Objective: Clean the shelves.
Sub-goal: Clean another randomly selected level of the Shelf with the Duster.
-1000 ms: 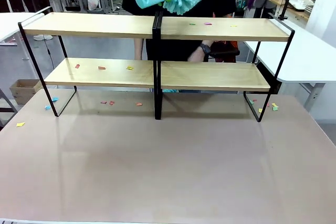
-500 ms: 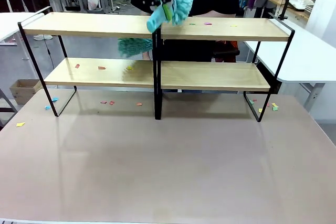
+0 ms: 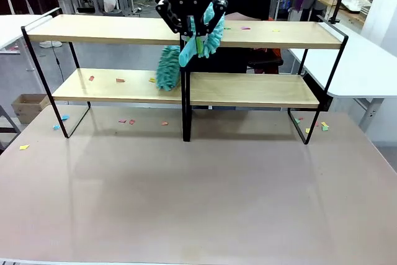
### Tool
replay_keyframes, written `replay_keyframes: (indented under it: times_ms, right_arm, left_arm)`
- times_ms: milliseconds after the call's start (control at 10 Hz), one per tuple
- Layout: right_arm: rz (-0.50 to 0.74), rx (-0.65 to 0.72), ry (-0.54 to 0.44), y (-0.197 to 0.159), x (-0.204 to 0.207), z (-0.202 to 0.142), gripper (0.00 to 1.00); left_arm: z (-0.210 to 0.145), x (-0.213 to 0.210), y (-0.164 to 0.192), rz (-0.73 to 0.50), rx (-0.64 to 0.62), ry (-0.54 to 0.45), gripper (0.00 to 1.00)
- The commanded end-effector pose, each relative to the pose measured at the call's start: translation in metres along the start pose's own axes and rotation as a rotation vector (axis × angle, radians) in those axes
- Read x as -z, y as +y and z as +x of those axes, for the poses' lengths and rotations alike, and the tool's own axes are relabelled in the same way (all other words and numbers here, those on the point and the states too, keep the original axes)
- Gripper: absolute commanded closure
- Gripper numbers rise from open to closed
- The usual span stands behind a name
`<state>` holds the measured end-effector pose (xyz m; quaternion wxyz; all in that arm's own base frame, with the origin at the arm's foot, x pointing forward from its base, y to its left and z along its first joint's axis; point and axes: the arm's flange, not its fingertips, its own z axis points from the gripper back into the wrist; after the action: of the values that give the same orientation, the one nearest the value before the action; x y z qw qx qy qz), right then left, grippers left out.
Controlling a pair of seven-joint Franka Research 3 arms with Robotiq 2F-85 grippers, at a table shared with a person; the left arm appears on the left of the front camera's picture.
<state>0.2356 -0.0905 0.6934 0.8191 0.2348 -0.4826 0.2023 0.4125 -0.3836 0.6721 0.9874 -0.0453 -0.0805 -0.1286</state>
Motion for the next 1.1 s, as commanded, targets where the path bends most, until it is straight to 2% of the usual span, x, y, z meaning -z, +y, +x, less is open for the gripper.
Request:
replay_keyframes:
  times_ms: [0, 300, 700, 900, 1000]
  right_arm:
    - [0.0, -0.012, 0.004, 0.002, -0.001, -0.002, 0.0]
    - [0.0, -0.012, 0.004, 0.002, -0.001, -0.002, 0.0]
    - [0.0, -0.012, 0.004, 0.002, -0.001, -0.002, 0.0]
    - [0.0, -0.012, 0.004, 0.002, -0.001, -0.002, 0.0]
    - [0.0, -0.012, 0.004, 0.002, -0.001, -0.002, 0.0]
  left_arm:
    - [0.019, -0.01, -0.017, -0.042, 0.031, 0.023, 0.87]
    - [0.037, -0.011, -0.039, -0.057, 0.067, 0.028, 0.87]
    - [0.044, -0.009, -0.096, -0.116, 0.25, 0.087, 0.87]
    - [0.037, -0.019, -0.117, -0.219, 0.365, 0.105, 0.87]
    - [0.032, -0.024, -0.123, -0.326, 0.434, 0.121, 0.87]
